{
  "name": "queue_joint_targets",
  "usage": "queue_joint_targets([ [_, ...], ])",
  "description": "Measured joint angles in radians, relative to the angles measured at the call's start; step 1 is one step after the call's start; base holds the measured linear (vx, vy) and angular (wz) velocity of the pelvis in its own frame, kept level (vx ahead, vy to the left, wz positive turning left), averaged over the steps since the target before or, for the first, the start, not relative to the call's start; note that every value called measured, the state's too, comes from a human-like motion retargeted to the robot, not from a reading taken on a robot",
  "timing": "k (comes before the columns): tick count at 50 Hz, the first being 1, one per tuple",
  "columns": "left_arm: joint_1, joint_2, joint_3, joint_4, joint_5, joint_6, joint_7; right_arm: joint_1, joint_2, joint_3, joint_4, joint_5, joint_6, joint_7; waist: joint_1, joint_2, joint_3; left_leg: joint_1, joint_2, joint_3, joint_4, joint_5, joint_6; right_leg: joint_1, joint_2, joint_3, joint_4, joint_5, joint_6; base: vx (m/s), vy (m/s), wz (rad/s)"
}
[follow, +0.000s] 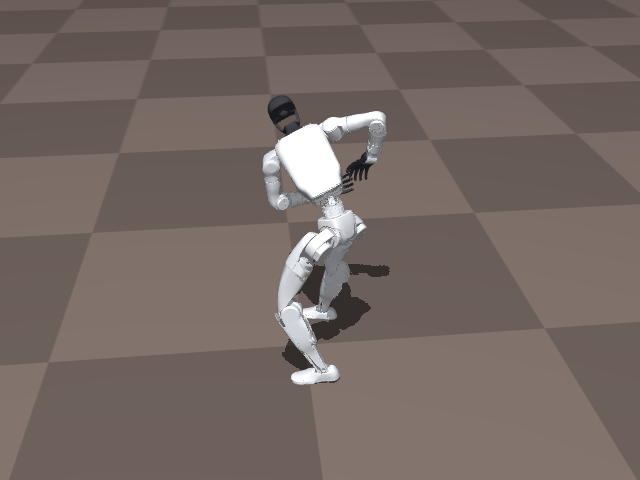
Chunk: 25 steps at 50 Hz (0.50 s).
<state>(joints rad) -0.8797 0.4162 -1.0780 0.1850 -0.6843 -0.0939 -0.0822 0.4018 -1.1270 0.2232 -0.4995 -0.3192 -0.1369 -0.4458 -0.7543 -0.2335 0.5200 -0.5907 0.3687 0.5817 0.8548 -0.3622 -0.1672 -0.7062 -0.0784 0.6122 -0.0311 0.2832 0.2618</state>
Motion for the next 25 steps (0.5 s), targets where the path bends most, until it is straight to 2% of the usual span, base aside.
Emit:
queue_joint_targets([
  [6,0.062,-0.034,0.030,0.001,0.026,0.027,-0.011,-0.014,-0.020,0.042,-0.040,-0.023,0.019,-0.015,-0.017,-0.048,0.000,-0.140,0.081,0.038,0.158,-0.049,0.019,-0.111,0.031,0.061,-0.036,0.051,0.000,-0.15,0.15,-0.63],
  [12,0.064,-0.021,0.041,0.049,0.018,0.043,-0.007,-0.018,0.013,0.062,-0.062,-0.018,0.019,-0.017,0.070,-0.003,0.000,-0.191,0.092,0.010,0.221,-0.072,0.021,-0.131,0.032,0.052,-0.008,0.044,0.000,-0.12,0.15,0.06],
  [15,0.024,0.072,0.051,0.045,-0.016,0.046,-0.030,0.004,0.040,0.041,-0.058,-0.014,0.020,-0.007,0.124,0.048,0.000,-0.163,0.057,-0.020,0.206,-0.068,0.016,-0.092,0.009,0.014,0.035,0.007,0.000,-0.05,0.14,0.77],
  [20,-0.096,0.346,0.118,0.041,-0.259,0.023,-0.018,0.019,0.090,0.001,-0.034,0.011,0.028,0.018,0.201,0.123,0.000,-0.018,-0.070,-0.087,0.085,-0.044,-0.015,0.050,-0.074,-0.065,0.109,-0.070,0.000,0.05,0.11,1.21],
  [22,-0.152,0.418,0.159,0.127,-0.298,-0.027,0.004,0.024,0.122,0.004,-0.015,-0.003,0.039,0.058,0.236,0.153,0.000,0.082,-0.097,-0.134,0.023,-0.052,-0.014,0.146,-0.084,-0.159,0.162,-0.136,0.000,0.22,-0.05,1.44],
  [23,-0.184,0.459,0.206,0.169,-0.403,-0.051,0.057,0.026,0.130,-0.016,-0.016,0.005,0.034,0.020,0.253,0.156,0.000,0.132,-0.126,-0.157,-0.018,-0.027,-0.050,0.204,-0.107,-0.168,0.148,-0.127,0.000,0.18,0.01,1.28],
  [25,-0.253,0.512,0.316,0.284,-0.512,-0.130,0.165,0.022,0.149,-0.037,-0.010,0.004,0.033,-0.012,0.288,0.177,0.000,0.230,-0.150,-0.203,-0.088,-0.006,-0.085,0.312,-0.120,-0.227,0.144,-0.138,0.000,0.22,-0.04,1.20],
])
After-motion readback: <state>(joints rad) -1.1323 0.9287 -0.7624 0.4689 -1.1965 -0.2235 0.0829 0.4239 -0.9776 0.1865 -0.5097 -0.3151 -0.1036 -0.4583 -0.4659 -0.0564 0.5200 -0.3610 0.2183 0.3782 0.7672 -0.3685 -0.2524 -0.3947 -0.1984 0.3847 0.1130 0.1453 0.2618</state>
